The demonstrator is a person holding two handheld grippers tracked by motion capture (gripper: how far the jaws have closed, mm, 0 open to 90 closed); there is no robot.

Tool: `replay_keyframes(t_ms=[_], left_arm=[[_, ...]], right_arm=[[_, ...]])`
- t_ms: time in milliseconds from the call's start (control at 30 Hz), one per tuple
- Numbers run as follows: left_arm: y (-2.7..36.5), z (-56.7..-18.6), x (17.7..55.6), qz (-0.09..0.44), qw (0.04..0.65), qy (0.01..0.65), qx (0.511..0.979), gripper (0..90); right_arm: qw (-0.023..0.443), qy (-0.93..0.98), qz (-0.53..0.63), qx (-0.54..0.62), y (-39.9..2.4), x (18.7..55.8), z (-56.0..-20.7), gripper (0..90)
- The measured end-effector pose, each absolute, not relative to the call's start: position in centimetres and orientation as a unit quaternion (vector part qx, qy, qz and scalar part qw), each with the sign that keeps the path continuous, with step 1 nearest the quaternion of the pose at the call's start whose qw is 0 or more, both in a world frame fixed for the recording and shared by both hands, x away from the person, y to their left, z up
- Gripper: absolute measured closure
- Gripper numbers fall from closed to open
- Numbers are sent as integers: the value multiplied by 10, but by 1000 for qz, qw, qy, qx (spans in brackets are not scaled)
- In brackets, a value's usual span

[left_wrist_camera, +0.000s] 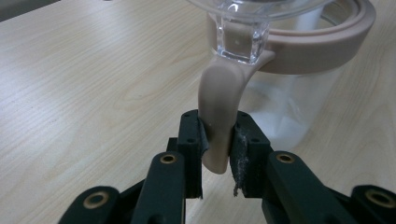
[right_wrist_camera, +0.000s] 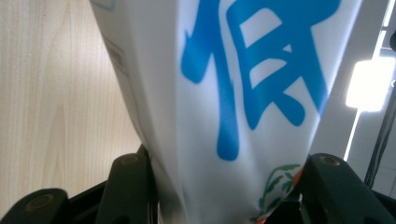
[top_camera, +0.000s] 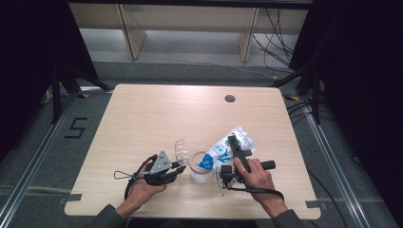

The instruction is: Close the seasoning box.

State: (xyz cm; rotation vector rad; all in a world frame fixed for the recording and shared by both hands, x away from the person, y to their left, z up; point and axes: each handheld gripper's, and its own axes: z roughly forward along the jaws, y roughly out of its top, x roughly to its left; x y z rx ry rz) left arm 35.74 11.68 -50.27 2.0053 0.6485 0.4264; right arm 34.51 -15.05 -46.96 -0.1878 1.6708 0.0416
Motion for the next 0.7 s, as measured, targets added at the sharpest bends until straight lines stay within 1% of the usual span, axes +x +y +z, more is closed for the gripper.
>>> replay_keyframes(t_ms=[167,233,267,700], left_arm=[[117,-503,357,174,477,266,820,748],[117,-502,358,176,473,264,822,747],[117,-503,357,175,476,267,820,747],[117,-503,357,175,475,265,821,747]], right_arm=[[668,739,20,-85,-150,345,-469,528],[671,733,12,-106,-149,346,-466,529],[670,738,24,-83,-150,345,-469,530],[669,738,17,-85,-150,345,-469,534]])
